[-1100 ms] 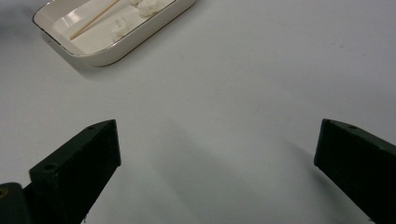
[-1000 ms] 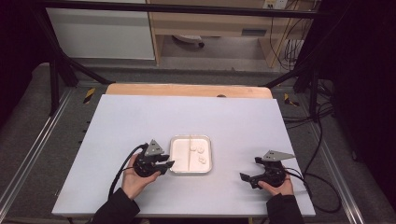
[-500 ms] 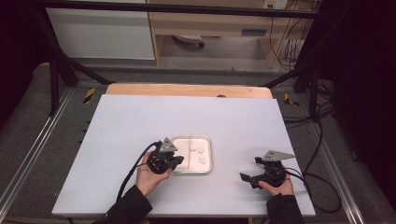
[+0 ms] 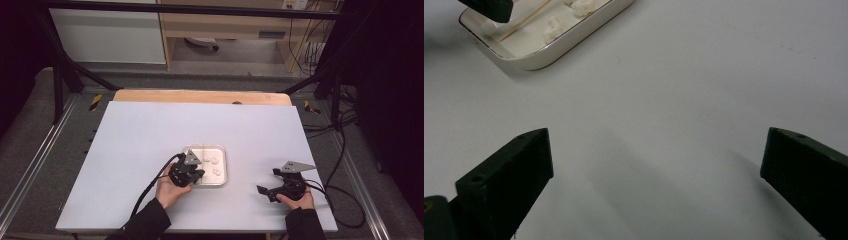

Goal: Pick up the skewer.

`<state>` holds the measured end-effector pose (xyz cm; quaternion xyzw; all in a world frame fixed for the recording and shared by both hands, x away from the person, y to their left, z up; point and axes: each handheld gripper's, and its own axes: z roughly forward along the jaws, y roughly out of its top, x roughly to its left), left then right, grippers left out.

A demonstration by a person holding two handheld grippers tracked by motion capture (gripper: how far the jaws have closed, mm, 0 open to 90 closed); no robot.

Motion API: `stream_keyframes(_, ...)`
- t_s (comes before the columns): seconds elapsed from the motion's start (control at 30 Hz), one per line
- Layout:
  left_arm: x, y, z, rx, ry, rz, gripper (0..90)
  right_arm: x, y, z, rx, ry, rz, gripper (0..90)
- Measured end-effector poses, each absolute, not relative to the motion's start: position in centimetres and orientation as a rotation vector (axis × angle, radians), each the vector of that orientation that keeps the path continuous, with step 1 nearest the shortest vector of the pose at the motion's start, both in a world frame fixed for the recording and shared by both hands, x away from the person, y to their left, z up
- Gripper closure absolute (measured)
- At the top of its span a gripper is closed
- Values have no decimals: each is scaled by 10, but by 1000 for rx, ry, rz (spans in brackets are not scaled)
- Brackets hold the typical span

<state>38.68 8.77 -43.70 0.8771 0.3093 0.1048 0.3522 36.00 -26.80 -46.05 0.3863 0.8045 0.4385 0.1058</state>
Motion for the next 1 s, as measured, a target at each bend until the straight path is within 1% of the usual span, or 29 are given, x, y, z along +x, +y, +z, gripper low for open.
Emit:
stream_keyframes(0.53, 384, 77, -443, 2284, 767, 256, 899, 360, -268, -461, 1137, 2372, 1296, 8)
stream_keyframes(1.0, 379, 92, -442, 2305, 792, 285, 899, 360, -268, -461, 1140, 2371, 1295, 8)
